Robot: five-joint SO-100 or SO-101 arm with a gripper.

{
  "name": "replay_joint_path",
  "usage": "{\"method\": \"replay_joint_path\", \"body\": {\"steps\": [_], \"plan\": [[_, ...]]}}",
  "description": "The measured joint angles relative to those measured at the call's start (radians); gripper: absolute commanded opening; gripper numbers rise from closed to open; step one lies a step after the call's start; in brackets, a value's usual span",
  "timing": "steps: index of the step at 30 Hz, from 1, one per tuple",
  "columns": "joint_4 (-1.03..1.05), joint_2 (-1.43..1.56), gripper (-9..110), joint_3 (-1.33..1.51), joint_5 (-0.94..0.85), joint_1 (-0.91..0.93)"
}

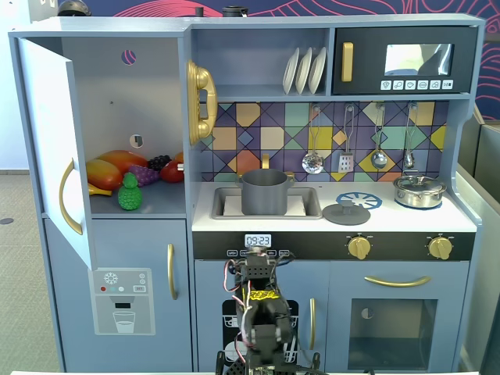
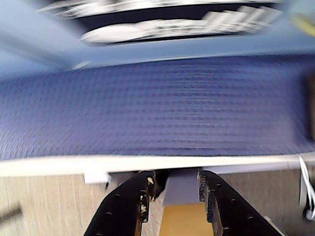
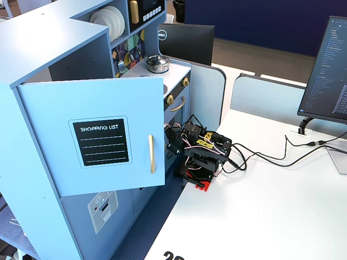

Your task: Pick up the green pineapple from the left cabinet and place it in the gray recipient

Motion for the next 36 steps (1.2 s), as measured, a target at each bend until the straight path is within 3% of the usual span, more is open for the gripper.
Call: {"method": "replay_joint_path", "body": {"steps": [5, 10, 14, 21, 28, 36], "plan": [[-0.029, -0.018, 0, -0.279, 0.054, -0.410], [-0.371, -0.078, 0, -0.476, 0.003, -0.742], [-0.629, -0.118, 10, -0.505, -0.008, -0.769], [-0.775, -0.184, 33, -0.505, -0.041, -0.761], [-1.147, -0.373, 38, -0.505, -0.032, -0.749], [-1.305, -0.535, 42, -0.503, 0.009, -0.687]]}}
